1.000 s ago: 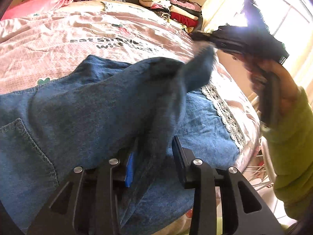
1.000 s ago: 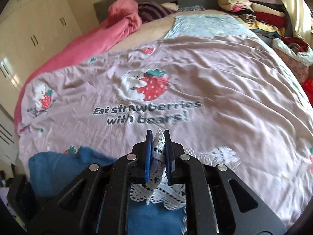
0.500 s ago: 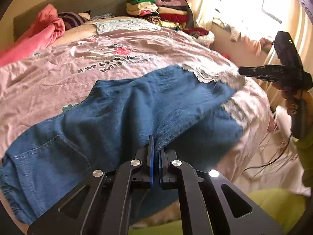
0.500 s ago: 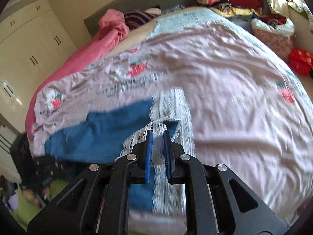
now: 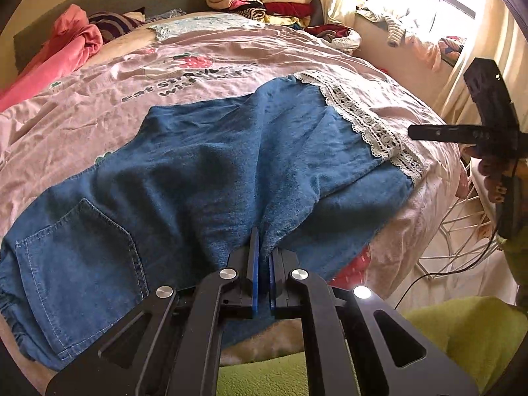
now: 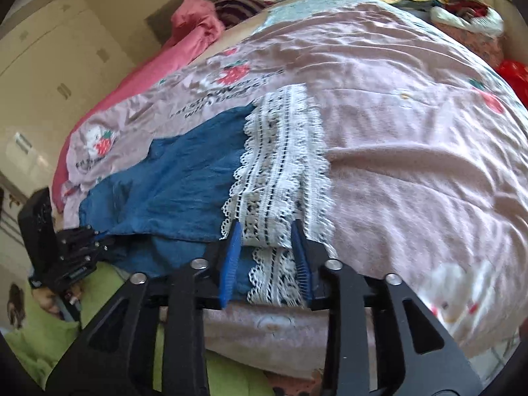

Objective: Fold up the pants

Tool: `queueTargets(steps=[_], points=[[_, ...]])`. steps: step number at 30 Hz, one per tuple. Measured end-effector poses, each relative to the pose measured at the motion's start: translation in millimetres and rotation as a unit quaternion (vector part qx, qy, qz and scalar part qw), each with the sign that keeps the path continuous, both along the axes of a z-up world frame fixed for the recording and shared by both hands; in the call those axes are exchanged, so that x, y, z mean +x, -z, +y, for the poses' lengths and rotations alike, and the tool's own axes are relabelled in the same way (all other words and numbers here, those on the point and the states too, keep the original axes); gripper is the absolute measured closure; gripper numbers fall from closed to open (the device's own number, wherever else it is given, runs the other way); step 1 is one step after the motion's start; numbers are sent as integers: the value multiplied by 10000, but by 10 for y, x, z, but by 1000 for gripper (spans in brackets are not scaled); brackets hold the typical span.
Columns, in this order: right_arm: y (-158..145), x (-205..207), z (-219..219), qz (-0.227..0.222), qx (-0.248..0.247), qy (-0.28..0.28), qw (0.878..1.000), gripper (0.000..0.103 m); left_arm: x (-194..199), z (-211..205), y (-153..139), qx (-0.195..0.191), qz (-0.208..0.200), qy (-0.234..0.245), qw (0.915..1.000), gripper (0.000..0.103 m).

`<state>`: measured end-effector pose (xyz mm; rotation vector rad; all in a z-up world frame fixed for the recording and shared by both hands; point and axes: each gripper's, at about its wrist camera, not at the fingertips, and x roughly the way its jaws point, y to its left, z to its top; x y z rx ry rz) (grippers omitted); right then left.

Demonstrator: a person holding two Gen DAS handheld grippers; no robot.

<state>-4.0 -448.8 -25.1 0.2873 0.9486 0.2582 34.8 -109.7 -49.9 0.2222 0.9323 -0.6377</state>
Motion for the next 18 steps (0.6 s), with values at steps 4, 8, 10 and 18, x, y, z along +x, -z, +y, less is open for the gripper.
queueTargets(steps=[4, 8, 10, 18], points=[[199, 126, 57, 175, -319, -53, 9993, 64, 8, -8, 18, 5, 15, -52, 10000, 99], [156, 92, 43, 48, -28, -240, 9997, 97, 17, -8, 30, 28, 15, -90, 10000, 99], [60, 42, 17, -7, 26, -367, 9993, 100, -1, -6, 13, 39, -22, -86, 10000, 99], [-81, -218, -96, 233, -388, -463, 9979, 100, -146, -68, 21, 149, 37, 263, 9995, 97]])
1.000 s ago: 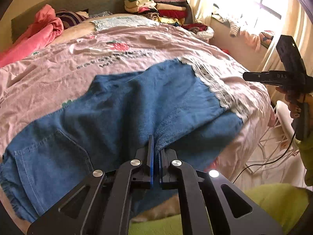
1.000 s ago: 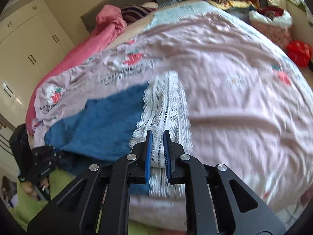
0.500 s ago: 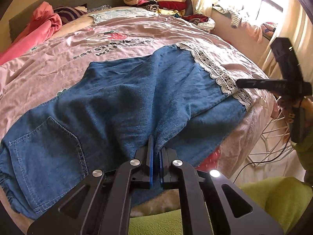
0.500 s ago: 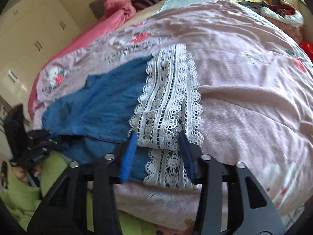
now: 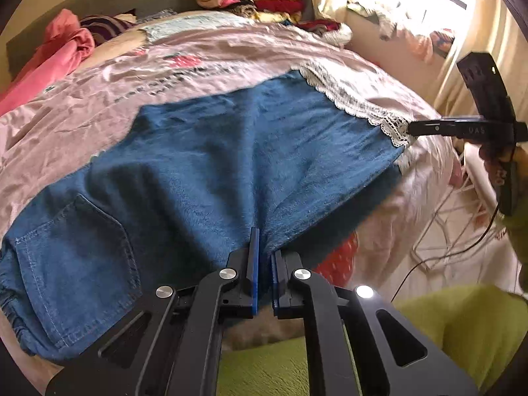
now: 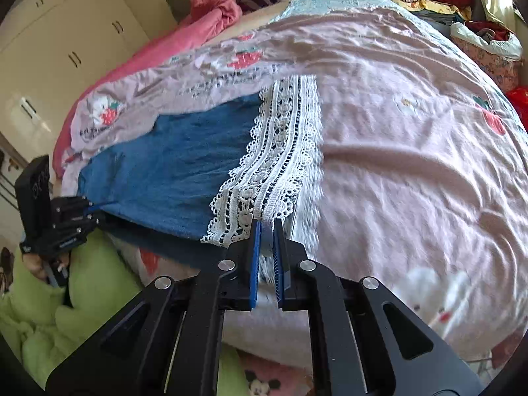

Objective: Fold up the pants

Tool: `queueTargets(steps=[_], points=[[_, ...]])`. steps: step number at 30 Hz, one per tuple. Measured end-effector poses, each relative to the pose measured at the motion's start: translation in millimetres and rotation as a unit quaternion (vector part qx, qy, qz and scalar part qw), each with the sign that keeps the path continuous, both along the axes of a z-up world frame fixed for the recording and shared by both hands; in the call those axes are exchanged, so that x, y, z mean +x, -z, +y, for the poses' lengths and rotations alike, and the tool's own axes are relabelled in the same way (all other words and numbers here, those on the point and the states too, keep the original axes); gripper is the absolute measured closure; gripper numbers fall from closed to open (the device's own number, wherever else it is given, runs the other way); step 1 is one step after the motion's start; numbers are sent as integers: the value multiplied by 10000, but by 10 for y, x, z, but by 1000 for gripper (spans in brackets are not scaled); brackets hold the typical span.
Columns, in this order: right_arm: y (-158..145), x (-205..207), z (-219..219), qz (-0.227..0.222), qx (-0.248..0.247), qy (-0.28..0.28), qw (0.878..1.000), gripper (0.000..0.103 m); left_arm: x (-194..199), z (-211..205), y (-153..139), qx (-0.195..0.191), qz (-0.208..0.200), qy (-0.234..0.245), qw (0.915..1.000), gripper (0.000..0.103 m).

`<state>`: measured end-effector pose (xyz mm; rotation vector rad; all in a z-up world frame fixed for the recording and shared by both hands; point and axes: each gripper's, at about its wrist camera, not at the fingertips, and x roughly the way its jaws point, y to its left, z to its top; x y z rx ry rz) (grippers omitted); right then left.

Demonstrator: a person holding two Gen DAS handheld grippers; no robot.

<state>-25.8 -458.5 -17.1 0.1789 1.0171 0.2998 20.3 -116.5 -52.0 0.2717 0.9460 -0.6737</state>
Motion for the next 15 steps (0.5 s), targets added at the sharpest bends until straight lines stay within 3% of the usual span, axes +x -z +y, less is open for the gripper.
queueTargets(steps=[5, 10, 12, 14, 15], points=[[142, -13, -24, 207, -106, 79, 9997, 100, -56, -83, 131, 243, 79, 170, 9995, 96], [162, -20, -19, 240, -266, 44, 9993, 99, -77, -94, 151, 239, 117, 233, 9994, 94], [254, -11, -29, 317, -223, 118, 9992, 98, -85, -94, 174, 229, 170, 259, 9993, 85], [270, -18, -51, 309, -94, 175, 9993, 96, -98, -79, 181, 182, 241, 282, 9991, 55], [244, -25, -66, 314, -82, 174, 9993, 94, -120, -65, 169, 139, 241, 287, 9992, 52]])
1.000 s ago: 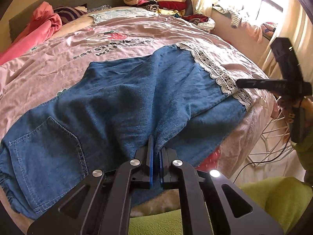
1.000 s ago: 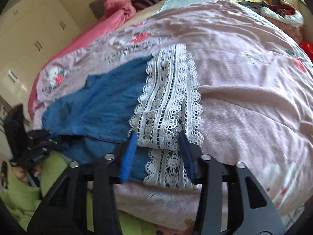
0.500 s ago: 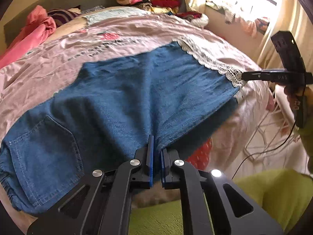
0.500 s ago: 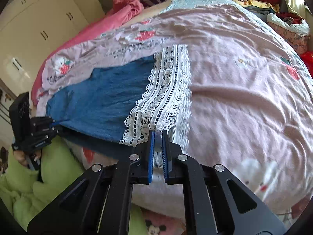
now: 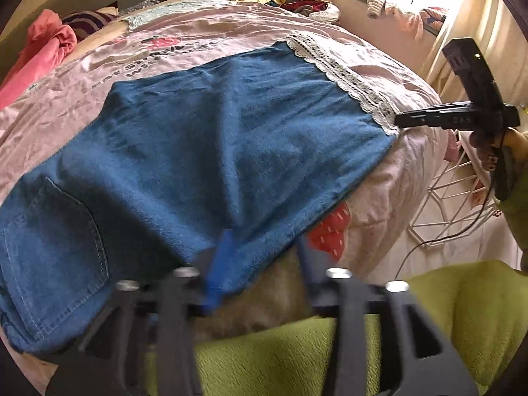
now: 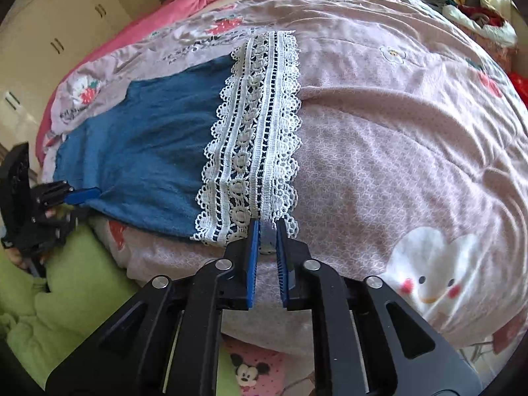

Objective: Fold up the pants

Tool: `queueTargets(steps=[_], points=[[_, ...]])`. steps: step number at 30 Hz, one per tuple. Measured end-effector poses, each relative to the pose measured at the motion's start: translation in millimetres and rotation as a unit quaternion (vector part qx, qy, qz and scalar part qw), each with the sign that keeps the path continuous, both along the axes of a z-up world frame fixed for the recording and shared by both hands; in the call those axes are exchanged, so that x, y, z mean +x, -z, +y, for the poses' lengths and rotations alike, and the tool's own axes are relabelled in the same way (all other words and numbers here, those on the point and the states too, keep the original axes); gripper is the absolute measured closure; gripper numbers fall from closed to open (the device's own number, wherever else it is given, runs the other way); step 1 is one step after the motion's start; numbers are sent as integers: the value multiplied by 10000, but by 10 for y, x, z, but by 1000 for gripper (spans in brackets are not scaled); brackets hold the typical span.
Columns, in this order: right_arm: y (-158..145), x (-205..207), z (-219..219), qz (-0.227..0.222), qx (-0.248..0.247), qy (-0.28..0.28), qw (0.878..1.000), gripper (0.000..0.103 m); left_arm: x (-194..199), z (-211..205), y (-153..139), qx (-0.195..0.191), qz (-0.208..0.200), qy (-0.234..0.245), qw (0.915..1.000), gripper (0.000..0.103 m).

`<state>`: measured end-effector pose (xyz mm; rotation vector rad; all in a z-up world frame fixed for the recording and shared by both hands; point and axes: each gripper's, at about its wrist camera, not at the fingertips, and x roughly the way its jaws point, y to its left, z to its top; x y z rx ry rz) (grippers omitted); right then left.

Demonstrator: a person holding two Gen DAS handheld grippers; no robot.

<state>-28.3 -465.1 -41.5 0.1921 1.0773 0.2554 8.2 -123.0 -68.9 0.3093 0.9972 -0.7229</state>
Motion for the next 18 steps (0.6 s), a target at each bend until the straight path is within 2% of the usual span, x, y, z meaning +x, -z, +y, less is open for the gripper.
queueTargets(steps=[1, 3, 4, 5, 8, 10, 11, 13, 15, 18], points=[[-38, -11, -11, -21, -22, 7, 10000, 92, -29, 34, -25, -80, 8, -2, 10000, 49], [-179, -49, -48, -227, -154, 70, 9996, 76, -78, 130, -102, -226, -52, -95, 9997, 42], [-263, -63, -54, -371, -191, 108, 9991, 72, -100, 227, -175, -367, -114, -201, 9991, 36], [-336, -69, -44, -505, -183, 109, 9985, 70, -111, 336, -247, -481, -184, -351, 9981, 29], [-440, -44, 108, -766, -166, -96, 9969, 62, -88, 760, -468, -781, -460, -1031, 9905, 23], [-436, 9, 300, -875, -237, -356, 9952, 54, -23, 1106, -580, -877, -587, -1657, 9805, 21], [-409, 47, 400, -889, -247, -495, 9945, 54, 1, 1298, -611, -898, -620, -2025, 9732, 13], [-355, 109, 550, -856, -222, -694, 9937, 53, 40, 1627, -617, -875, -639, -2630, 9587, 9], [-280, 186, 686, -817, -254, -856, 9926, 51, 74, 1870, -563, -786, -569, -3067, 9469, 9], [-170, 268, 768, -721, -350, -877, 9929, 48, 169, 2110, -375, -727, -219, -3568, 9311, 5]])
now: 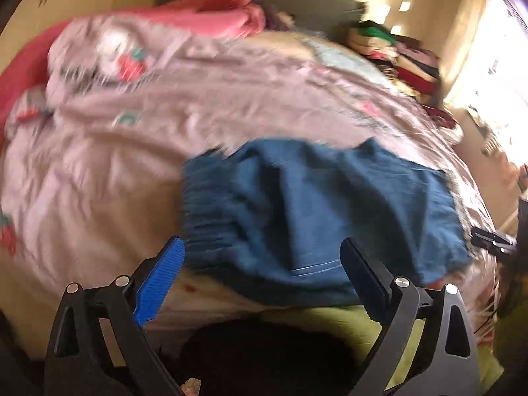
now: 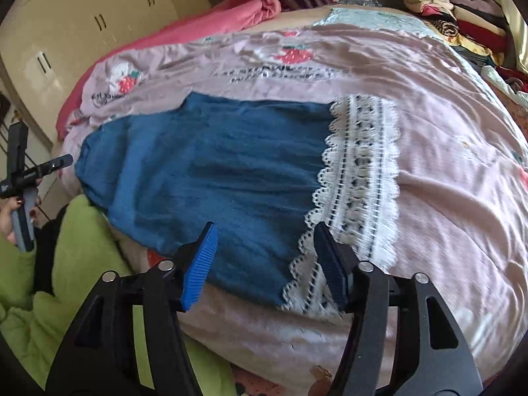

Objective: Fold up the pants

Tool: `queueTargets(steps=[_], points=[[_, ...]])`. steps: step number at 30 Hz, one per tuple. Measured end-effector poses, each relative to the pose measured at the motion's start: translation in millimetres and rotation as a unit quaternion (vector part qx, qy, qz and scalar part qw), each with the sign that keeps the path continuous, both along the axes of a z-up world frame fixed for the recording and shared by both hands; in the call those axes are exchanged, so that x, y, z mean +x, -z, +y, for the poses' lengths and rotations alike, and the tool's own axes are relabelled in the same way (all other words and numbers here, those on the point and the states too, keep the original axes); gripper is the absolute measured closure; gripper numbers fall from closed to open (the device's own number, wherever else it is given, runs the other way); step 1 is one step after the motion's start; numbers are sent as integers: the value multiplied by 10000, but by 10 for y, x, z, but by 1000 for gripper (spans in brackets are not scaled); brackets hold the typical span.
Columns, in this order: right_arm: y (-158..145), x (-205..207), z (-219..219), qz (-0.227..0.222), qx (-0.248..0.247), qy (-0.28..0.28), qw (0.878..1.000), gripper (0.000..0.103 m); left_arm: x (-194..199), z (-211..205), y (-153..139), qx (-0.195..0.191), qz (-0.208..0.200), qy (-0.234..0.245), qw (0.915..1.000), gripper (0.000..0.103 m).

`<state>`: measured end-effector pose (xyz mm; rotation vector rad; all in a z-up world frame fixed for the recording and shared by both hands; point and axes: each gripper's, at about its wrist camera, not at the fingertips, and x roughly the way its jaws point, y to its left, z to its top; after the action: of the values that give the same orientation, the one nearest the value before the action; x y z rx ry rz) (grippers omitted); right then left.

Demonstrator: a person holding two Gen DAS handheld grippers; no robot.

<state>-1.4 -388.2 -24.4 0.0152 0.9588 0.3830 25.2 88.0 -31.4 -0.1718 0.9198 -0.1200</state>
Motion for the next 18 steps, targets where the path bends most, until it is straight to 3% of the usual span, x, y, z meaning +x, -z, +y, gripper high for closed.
queueTargets(steps=[5, 6, 7, 8, 10, 13, 18], points=[[144, 27, -55, 212, 8, 97, 9997, 45, 212, 3, 210, -298, 213, -247, 9990, 7], [162, 19, -70, 233, 33, 104, 9997, 44, 231, -3, 227, -311, 194, -258, 9990, 14], [171, 8, -79, 240, 53, 106, 9996, 43, 255, -33, 252, -218, 213, -358, 9989, 49], [174, 5, -81, 241, 60, 113, 9996, 43, 255, -40, 249, -127, 192, -450, 9987, 55], [175, 0, -84, 263, 41, 132, 9996, 43, 220, 22, 210, -241, 75, -463, 9986, 56], [183, 8, -80, 296, 6, 144, 9995, 43, 122, 153, 115, 18, -148, -544, 9984, 56], [228, -1, -31, 272, -144, 110, 9995, 41, 254, 198, 278, 103, 17, -505, 9987, 47]])
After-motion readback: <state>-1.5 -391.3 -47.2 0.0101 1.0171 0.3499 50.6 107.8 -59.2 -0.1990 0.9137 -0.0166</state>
